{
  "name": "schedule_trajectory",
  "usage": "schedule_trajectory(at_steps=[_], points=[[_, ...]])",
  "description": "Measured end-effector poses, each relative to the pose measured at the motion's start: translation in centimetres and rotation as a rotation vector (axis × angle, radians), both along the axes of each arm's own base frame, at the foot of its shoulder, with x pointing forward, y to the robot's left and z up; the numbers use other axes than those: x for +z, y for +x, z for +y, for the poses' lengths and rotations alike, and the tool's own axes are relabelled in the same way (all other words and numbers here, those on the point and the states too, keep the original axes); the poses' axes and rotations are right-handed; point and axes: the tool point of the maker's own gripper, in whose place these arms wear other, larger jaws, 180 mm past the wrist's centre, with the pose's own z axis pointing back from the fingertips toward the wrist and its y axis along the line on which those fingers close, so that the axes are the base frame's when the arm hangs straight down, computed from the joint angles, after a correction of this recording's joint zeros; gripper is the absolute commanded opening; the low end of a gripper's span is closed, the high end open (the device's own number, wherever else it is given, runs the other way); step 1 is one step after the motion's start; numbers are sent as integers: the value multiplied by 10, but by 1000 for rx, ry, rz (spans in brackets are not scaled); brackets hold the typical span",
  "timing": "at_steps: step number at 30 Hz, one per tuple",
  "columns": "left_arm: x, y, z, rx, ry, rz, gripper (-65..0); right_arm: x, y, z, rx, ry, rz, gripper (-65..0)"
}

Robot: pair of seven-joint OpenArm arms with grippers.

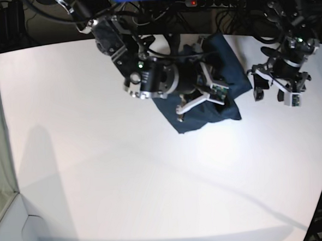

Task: Layout the t-shirt on the table in an organized manner, then fold the t-shirt properly
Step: 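Lift the strip end with the right gripper and fold it over toward the left gripper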

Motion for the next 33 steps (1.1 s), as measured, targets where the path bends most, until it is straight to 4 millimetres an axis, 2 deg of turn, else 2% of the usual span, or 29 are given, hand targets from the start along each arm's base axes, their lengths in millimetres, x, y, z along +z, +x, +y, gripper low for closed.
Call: schedule_trajectory(at_steps=[4,6,8,12,16,18,23,28,33], points=[[6,-15,29,70,60,54,-238,1,2,-1,1,-4,-8,-650],[-7,-34,46,98,99,152,-239,2,5,-1,0,-4,-14,-650],[-21,-49,53,92,134,241,-276,3,9,-4,-18,1,-12,-650],[-44,-50,28,36,76,290,-444,5,11,-3,-16,1,-19,-650],[-58,-43,-3,-49,40,310,-593,13,15,2,-21,21,-29,-650],[-63,-30,-23,-99,9,298,-649,13,14,3,-18,19,-28,-650],[-70,1,-45,-132,-95,248,-647,20,14,10,-16,48,-30,-650],[-70,24,-51,-130,-149,229,-647,20,18,10,-15,40,-36,-650],[-67,32,-49,-134,-139,231,-647,-5,29,10,-12,-8,11,-650]])
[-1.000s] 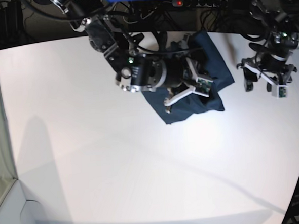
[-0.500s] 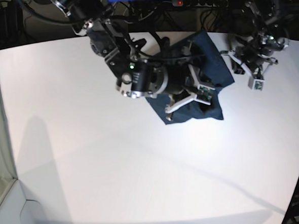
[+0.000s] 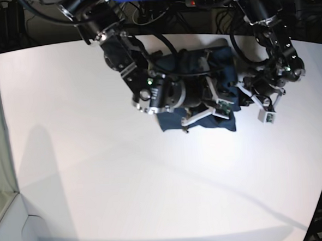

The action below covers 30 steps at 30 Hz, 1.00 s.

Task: Layout the t-shirt on the table in an organized manner, then fold the t-shirt properly
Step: 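Lift the strip end with the right gripper and fold it over toward the left gripper, then press and adjust the folded bundle with both grippers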

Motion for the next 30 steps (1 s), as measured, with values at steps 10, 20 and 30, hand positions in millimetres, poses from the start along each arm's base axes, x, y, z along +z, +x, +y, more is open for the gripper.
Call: schedule_trajectory(at_steps=[10,20,30], points=[[1,3,1,-3,12,2,-647,0,12,13,12,33,5,-650],[1,3,1,-7,16,1,-647,-13,5,21,37,27,37,-602],[2,3,5,-3,18,-17,-647,25,3,15,35,21,-54,-193]])
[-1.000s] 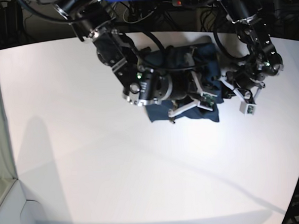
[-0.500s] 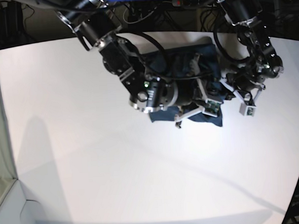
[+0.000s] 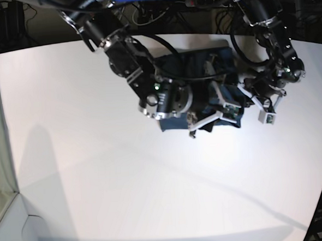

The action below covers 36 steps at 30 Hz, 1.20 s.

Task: Layout the t-shirt on the table in an organized manner, then fold the t-shirt properly
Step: 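Press and adjust the folded bundle with both grippers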

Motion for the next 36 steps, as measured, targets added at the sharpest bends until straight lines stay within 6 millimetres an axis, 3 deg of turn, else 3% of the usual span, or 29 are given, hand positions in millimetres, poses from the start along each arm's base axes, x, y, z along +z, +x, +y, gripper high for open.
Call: schedule_trajectory(at_steps=[3,6,9,11,14,16,19,23,26,30,33,36], points=[[1,-2,10,5,22,6,-647,33,-3,0,-6,62,-73,-192],[6,-17,40,73,78,19,-647,43,-5,-10,-7,72,-118,-192],[12,-36,72,138,147,38,-647,26,2,-24,-32,20,-98,-192],[27,-33,85,177,166,-1,-646,8,8,-37,-69,-13,-57,-192],[54,-21,90,199,175,-96,-645,-11,12,-53,-130,-27,7,-192],[67,-20,84,191,150,-130,-644,-24,15,-64,-168,-37,47,-192],[62,-34,72,168,108,-20,-598,-45,20,-83,-210,-85,91,-192],[85,-23,43,128,-28,-95,-455,-54,25,-100,-239,-110,100,-192],[78,-30,15,92,-136,-64,-314,-59,25,-108,-245,-129,102,-192],[77,-39,-6,79,-261,-81,-114,-65,24,-119,-248,-161,102,-192],[72,-47,-16,84,-309,-74,-38,-67,22,-120,-248,-164,106,-192],[62,-54,-18,89,-294,-32,-25,-73,17,-125,-246,-179,118,-192]])
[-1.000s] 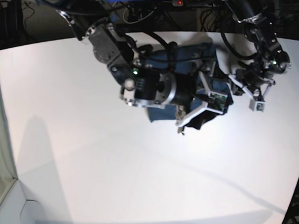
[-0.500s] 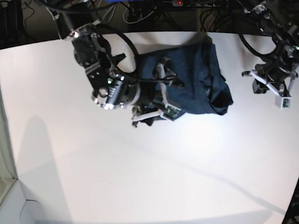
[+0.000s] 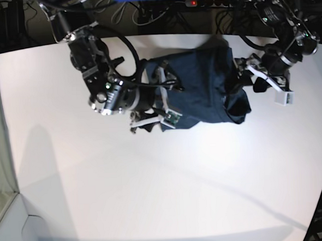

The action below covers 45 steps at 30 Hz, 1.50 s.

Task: Layout the t-shirt on the table in an organized manner, then fold the t-shirt properly
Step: 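Press and adjust the folded bundle with both grippers, then flatten the folded shirt with the left gripper and withdraw it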

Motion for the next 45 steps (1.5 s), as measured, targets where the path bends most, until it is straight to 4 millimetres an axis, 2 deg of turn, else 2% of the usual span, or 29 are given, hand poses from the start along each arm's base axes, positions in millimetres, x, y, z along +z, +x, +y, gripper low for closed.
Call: schedule_trajectory(at_steps=[3,6,10,16,20,23,24,26,28,30,32,33,36,38,42,45], points=[[-12,0,3,10,-9,33,-25,-2,0,-3,-3,-10,3,-192],[-38,-9,-5,13,-72,112,-25,-1,1,-2,-3,-4,-1,-192],[-42,1,-15,25,-143,79,-25,-1,1,-3,-3,-5,0,-192],[-45,8,-55,-41,-221,47,-25,-2,0,-3,-3,-6,4,-192],[-46,13,-81,-64,-289,25,-27,-17,-3,-6,-7,-24,47,-193],[-48,16,-87,-54,-330,7,-31,-23,-5,-7,-9,-32,65,-193],[-49,15,-88,-53,-342,3,-48,-23,-5,-7,-8,-31,65,-193],[-52,19,-86,-41,-360,3,-138,-21,-3,-7,-8,-29,60,-193],[-56,21,-87,-40,-354,14,-281,-21,-2,-7,-10,-28,58,-193],[-63,23,-89,-61,-343,52,-455,-19,3,-14,-40,-15,57,-193],[-68,25,-90,-108,-293,86,-618,-16,15,-26,-82,-18,47,-193],[-68,29,-91,-121,-290,86,-650,-12,23,-35,-110,-15,36,-193],[-67,42,-99,-202,-244,86,-619,-3,47,-69,-228,-6,9,-193],[-66,49,-104,-280,-180,89,-646,3,58,-97,-308,-6,-10,-193],[-61,69,-112,-452,-18,95,-646,14,67,-157,-457,-29,-52,-193],[-56,91,-120,-616,172,92,-646,20,62,-204,-568,-48,-76,-193]])
